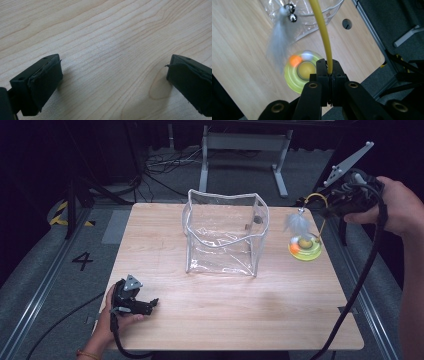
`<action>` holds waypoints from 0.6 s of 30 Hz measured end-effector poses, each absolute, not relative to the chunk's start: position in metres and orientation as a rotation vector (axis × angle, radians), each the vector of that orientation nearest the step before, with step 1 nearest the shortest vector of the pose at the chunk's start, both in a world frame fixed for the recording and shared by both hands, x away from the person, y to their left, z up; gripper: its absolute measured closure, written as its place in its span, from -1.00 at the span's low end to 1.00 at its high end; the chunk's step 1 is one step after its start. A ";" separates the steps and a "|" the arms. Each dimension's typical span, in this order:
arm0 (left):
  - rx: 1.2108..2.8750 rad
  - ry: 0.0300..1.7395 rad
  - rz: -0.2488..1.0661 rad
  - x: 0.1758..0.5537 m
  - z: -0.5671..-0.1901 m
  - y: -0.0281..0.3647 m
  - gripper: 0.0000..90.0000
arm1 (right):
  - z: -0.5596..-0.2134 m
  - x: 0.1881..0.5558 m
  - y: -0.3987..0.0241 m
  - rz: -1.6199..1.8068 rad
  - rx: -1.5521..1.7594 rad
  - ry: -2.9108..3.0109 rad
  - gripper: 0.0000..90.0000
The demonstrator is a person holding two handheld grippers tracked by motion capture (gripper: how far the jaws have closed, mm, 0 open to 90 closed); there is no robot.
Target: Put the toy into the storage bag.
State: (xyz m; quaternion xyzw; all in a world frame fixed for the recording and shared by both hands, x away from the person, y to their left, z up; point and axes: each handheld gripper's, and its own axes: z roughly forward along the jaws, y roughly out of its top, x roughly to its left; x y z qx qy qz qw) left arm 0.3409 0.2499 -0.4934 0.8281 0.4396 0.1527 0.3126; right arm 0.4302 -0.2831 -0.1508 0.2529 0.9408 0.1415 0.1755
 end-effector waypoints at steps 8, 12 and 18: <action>2.185 1.160 0.402 0.341 -0.493 0.250 -0.99 | -0.125 0.443 -0.257 0.406 0.671 2.633 0.97; 2.188 1.160 0.400 0.341 -0.493 0.250 -0.99 | -0.112 0.447 -0.246 0.444 0.660 2.630 0.97; 2.188 1.160 0.400 0.341 -0.493 0.250 -0.99 | -0.091 0.453 -0.225 0.458 0.638 2.594 0.97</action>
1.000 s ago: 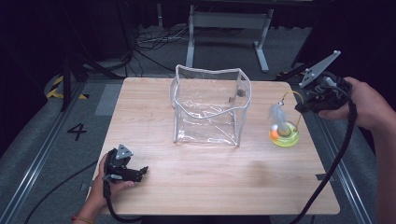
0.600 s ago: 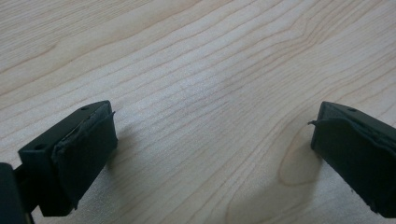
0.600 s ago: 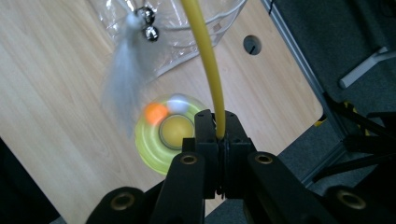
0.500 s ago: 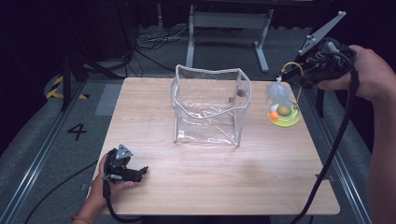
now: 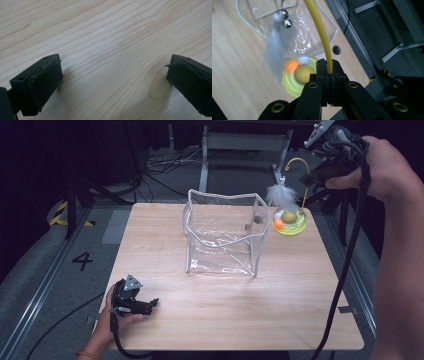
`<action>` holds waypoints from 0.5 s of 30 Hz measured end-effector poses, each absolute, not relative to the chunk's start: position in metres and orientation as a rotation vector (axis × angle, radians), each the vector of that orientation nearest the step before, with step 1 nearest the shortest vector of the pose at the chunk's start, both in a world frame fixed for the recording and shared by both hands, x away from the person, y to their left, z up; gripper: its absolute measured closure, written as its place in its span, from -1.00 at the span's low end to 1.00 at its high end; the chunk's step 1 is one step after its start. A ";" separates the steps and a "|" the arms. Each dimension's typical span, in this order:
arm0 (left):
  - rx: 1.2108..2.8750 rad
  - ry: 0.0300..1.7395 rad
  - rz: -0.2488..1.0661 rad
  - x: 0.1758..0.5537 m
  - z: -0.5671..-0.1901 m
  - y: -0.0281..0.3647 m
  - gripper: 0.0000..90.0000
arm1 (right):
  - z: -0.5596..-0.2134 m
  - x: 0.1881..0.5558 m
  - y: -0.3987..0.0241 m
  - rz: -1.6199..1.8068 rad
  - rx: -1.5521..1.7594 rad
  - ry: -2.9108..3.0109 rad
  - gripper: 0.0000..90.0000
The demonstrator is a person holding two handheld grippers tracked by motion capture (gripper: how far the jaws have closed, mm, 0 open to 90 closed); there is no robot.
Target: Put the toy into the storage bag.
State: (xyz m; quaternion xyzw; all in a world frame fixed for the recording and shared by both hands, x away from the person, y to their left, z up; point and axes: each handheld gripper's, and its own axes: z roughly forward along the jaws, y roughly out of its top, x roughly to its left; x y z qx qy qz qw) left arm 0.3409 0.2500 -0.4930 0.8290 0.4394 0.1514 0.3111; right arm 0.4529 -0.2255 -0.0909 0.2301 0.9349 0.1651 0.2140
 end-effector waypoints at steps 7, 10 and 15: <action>2.188 1.160 0.400 0.341 -0.493 0.250 -0.99 | -0.083 0.461 -0.204 0.473 0.612 2.583 0.97; 2.189 1.158 0.403 0.341 -0.493 0.250 -0.99 | -0.083 0.466 -0.194 0.477 0.603 2.586 0.97; 2.189 1.158 0.403 0.341 -0.493 0.250 -0.99 | -0.087 0.475 -0.178 0.495 0.579 2.601 0.97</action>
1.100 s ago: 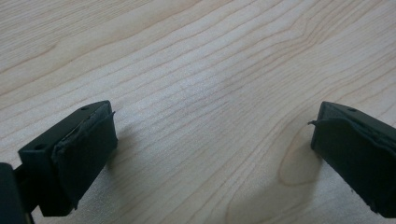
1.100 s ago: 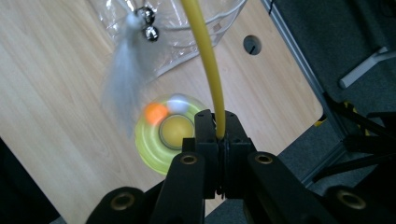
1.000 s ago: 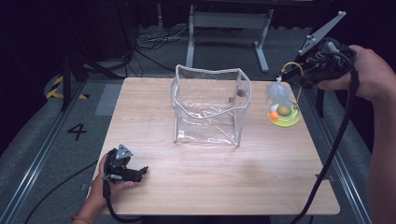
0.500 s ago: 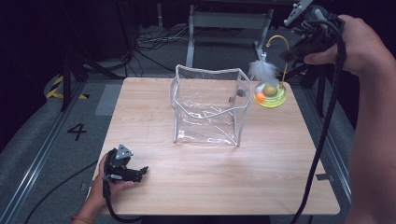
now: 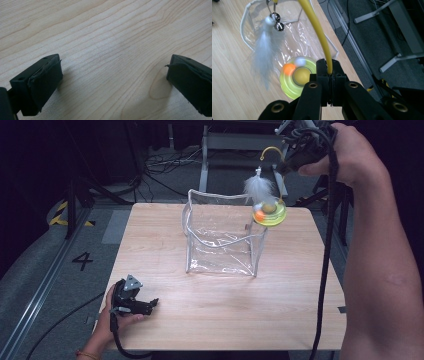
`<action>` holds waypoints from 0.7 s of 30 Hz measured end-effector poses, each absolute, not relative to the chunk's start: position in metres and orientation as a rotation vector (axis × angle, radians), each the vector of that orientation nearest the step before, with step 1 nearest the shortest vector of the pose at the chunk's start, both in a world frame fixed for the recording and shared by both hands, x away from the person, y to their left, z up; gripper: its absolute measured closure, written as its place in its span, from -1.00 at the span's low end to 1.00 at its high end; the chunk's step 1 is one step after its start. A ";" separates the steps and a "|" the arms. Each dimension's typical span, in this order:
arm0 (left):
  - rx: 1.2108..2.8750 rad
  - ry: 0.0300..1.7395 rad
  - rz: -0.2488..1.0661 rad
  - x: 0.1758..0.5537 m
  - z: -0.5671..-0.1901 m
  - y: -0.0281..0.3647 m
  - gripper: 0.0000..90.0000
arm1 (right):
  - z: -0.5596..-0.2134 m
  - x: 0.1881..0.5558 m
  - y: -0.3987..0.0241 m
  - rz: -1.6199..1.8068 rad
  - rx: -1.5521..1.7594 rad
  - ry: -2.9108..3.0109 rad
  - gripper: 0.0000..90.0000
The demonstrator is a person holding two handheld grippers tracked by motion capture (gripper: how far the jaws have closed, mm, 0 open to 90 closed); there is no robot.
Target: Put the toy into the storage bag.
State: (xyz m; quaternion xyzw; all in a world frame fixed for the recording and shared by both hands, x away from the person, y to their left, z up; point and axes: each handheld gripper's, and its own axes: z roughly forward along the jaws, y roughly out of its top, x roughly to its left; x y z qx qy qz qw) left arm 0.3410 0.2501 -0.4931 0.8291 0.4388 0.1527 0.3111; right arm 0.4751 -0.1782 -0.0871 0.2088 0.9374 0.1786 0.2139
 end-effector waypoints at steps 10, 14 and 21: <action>2.188 1.160 0.400 0.341 -0.493 0.250 -0.99 | -0.109 0.494 -0.151 0.528 0.536 2.619 0.97; 2.187 1.160 0.399 0.341 -0.493 0.250 -0.99 | -0.122 0.502 -0.142 0.534 0.522 2.627 0.97; 2.184 1.160 0.401 0.341 -0.493 0.250 -0.99 | -0.147 0.513 -0.131 0.519 0.509 2.657 0.97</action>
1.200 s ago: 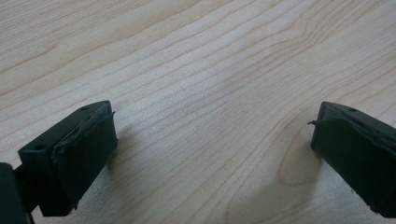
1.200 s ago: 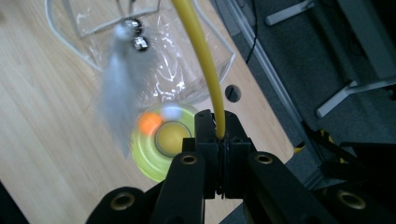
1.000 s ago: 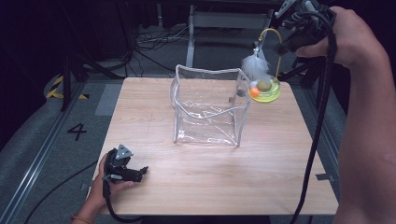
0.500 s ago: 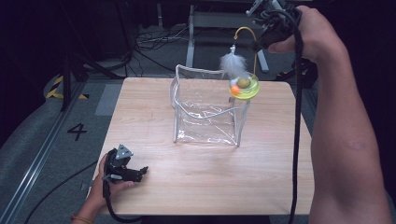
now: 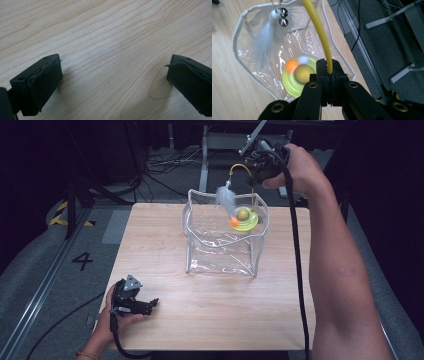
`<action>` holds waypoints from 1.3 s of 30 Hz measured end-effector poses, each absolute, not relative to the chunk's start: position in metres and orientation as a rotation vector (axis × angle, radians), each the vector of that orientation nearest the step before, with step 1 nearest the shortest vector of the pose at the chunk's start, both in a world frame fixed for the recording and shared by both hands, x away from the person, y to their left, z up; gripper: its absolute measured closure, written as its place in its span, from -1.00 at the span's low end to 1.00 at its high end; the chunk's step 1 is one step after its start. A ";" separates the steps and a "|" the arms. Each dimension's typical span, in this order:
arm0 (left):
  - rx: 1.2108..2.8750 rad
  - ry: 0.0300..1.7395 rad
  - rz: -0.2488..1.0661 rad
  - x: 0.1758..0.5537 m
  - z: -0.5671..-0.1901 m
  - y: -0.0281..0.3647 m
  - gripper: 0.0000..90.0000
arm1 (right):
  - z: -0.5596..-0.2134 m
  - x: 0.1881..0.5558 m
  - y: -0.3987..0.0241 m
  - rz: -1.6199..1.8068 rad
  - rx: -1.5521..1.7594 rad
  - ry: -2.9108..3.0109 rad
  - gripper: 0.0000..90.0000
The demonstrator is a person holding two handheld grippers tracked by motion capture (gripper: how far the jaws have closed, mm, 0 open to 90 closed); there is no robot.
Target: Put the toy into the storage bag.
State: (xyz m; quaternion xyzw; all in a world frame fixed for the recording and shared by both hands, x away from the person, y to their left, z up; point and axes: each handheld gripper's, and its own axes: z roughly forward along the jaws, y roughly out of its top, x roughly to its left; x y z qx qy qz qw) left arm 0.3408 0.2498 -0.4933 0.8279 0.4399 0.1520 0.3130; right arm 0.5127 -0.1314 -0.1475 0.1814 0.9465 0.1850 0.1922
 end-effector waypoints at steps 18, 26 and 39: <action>2.185 1.161 0.404 0.341 -0.493 0.250 -0.99 | -0.219 0.516 -0.134 0.488 0.503 2.768 0.97; 2.175 1.160 0.404 0.340 -0.494 0.250 -0.98 | -0.257 0.514 -0.139 0.370 0.505 2.840 0.96; 2.179 1.158 0.406 0.340 -0.494 0.250 -0.98 | -0.279 0.506 -0.147 0.366 0.498 2.875 0.96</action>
